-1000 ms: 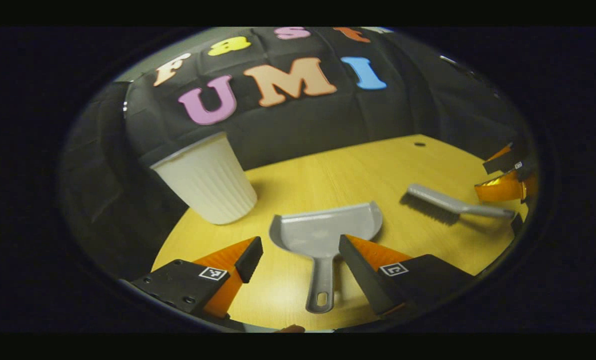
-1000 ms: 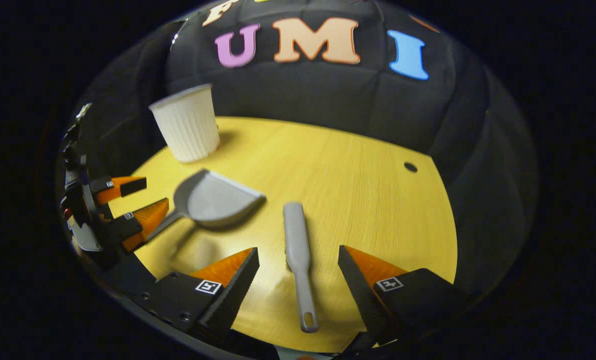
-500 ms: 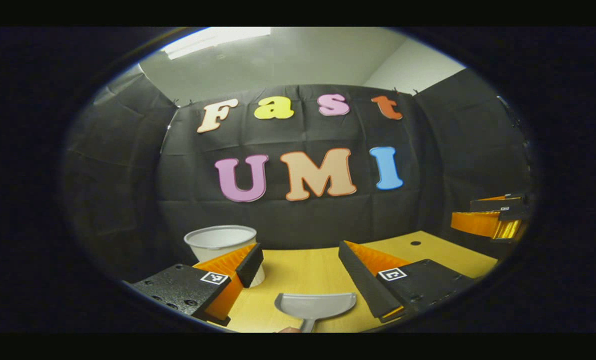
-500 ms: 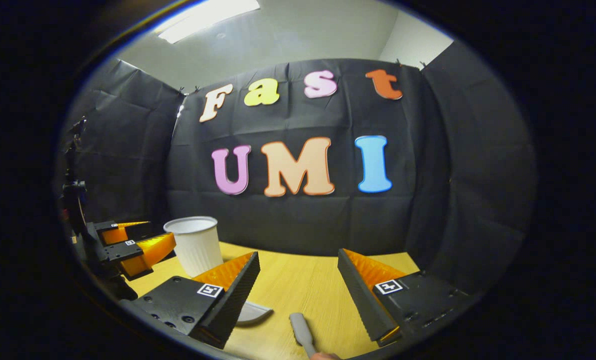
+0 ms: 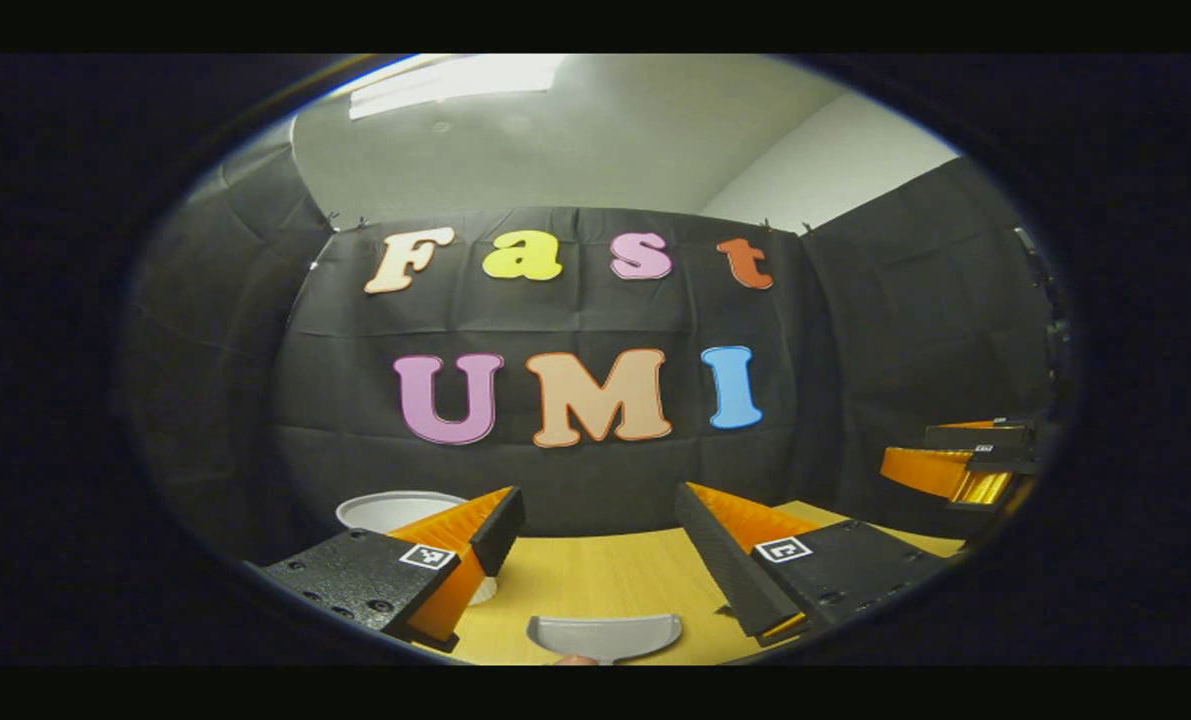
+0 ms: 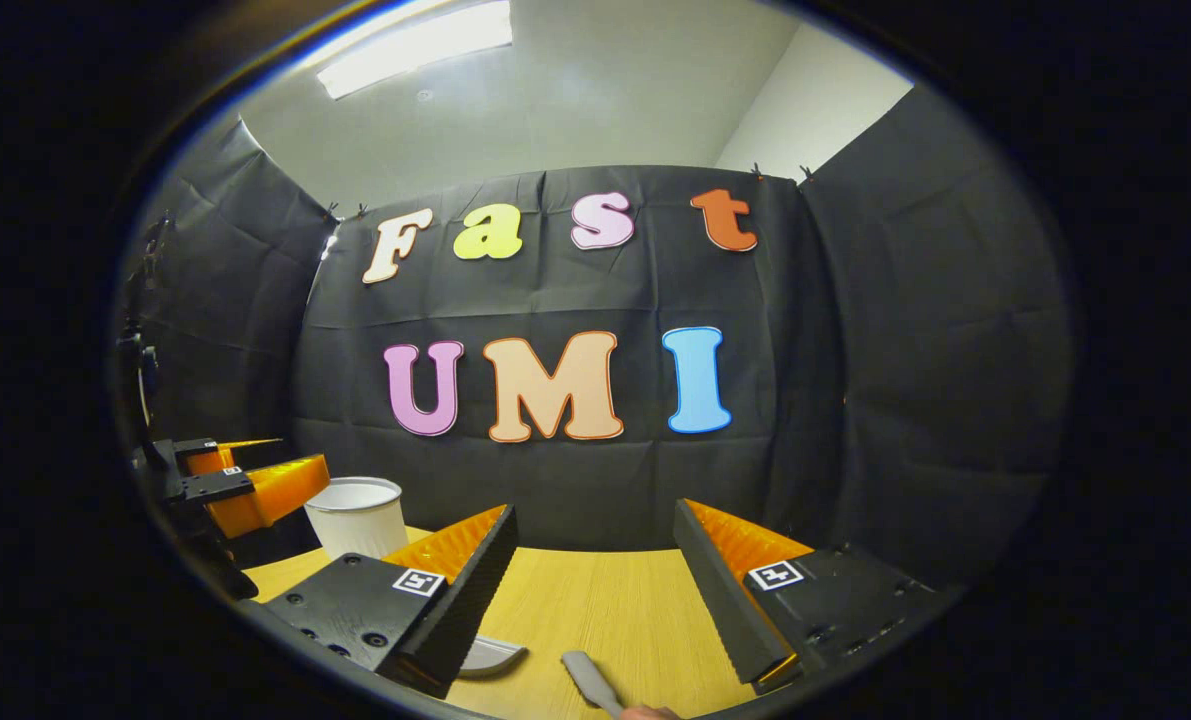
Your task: Pick up the small broom and dustpan from the desktop, sweep the trash into the dustpan with the broom, and then empty the trash into the garbage bin.
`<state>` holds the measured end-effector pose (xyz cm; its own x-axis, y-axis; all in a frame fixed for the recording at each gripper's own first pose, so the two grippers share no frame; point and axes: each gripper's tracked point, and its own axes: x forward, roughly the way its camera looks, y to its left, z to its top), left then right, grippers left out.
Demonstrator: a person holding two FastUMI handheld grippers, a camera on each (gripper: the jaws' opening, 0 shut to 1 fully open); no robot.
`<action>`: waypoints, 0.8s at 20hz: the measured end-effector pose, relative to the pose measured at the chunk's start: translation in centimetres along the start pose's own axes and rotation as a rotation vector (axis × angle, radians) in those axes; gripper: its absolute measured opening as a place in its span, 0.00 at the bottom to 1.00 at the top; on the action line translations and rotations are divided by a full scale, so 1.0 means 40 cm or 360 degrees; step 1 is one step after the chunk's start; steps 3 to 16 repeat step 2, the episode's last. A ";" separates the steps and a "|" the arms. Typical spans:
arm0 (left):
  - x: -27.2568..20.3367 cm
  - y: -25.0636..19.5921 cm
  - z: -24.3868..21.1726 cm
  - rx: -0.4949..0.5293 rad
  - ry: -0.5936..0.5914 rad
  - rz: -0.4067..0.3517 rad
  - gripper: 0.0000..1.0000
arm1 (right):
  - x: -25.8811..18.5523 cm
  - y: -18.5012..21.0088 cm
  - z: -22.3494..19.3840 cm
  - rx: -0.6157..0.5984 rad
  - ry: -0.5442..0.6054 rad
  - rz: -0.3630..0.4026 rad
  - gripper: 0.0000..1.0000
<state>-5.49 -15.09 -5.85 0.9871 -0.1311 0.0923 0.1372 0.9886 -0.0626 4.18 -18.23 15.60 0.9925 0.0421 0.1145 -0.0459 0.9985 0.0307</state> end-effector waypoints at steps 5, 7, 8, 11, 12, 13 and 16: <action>-0.009 -0.005 0.011 0.0020 -0.0016 -0.0026 0.99 | -0.016 0.000 0.014 0.0004 -0.0016 -0.0003 0.93; -0.009 -0.005 0.011 0.0020 -0.0016 -0.0026 0.99 | -0.016 0.000 0.014 0.0004 -0.0016 -0.0003 0.93; -0.009 -0.005 0.011 0.0020 -0.0016 -0.0026 0.99 | -0.016 0.000 0.014 0.0004 -0.0016 -0.0003 0.93; -0.009 -0.005 0.011 0.0020 -0.0016 -0.0026 0.99 | -0.016 0.000 0.014 0.0004 -0.0016 -0.0003 0.93; -0.009 -0.005 0.011 0.0020 -0.0016 -0.0026 0.99 | -0.016 0.000 0.014 0.0004 -0.0016 -0.0003 0.93; -0.009 -0.005 0.011 0.0020 -0.0016 -0.0026 0.99 | -0.016 0.000 0.014 0.0004 -0.0016 -0.0003 0.93; -0.009 -0.005 0.011 0.0020 -0.0016 -0.0026 0.99 | -0.016 0.000 0.014 0.0004 -0.0016 -0.0003 0.93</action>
